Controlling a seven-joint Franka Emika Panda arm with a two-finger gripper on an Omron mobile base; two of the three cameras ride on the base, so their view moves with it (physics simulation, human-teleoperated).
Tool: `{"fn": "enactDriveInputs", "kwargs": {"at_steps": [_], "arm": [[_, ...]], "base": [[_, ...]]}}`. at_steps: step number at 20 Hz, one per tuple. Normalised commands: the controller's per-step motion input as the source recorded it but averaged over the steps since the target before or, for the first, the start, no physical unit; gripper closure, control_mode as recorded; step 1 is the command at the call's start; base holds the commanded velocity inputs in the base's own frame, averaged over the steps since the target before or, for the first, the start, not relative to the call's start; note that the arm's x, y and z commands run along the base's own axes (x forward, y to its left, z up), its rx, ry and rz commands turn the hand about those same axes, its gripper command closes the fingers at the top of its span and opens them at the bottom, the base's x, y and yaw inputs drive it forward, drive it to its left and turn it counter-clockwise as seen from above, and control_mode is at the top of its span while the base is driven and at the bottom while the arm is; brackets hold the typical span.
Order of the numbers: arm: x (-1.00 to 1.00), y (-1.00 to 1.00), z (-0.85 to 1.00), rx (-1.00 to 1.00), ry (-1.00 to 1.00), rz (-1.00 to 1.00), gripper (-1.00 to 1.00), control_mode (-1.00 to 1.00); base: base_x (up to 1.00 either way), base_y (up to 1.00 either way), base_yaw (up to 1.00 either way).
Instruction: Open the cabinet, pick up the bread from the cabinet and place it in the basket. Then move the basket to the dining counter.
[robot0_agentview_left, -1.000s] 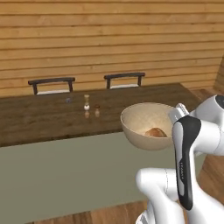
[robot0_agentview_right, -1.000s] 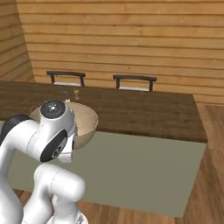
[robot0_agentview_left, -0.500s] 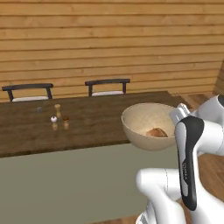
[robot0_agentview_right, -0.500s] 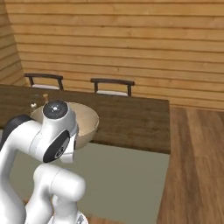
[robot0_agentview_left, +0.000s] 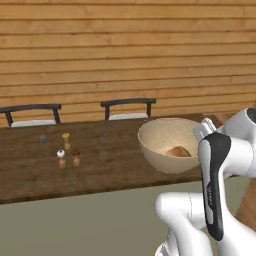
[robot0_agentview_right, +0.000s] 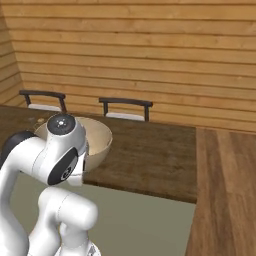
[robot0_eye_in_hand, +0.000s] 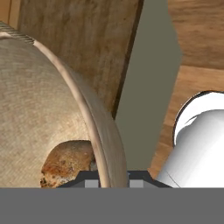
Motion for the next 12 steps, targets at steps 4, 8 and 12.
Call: {"fn": "enactDriveInputs", "kwargs": {"at_steps": [4, 8, 12], "arm": [[0.0, 0.0, 0.0, 0.0, 0.0, 0.0, 1.0, 1.0], [0.0, 0.0, 0.0, 0.0, 0.0, 0.0, 1.0, 1.0], [0.76, -0.16, -0.09, 0.05, 0.0, 0.21, 1.0, -1.0]], "base": [[0.65, -0.01, 0.07], [0.45, -0.02, 0.04], [0.0, 0.0, 0.0]]}}
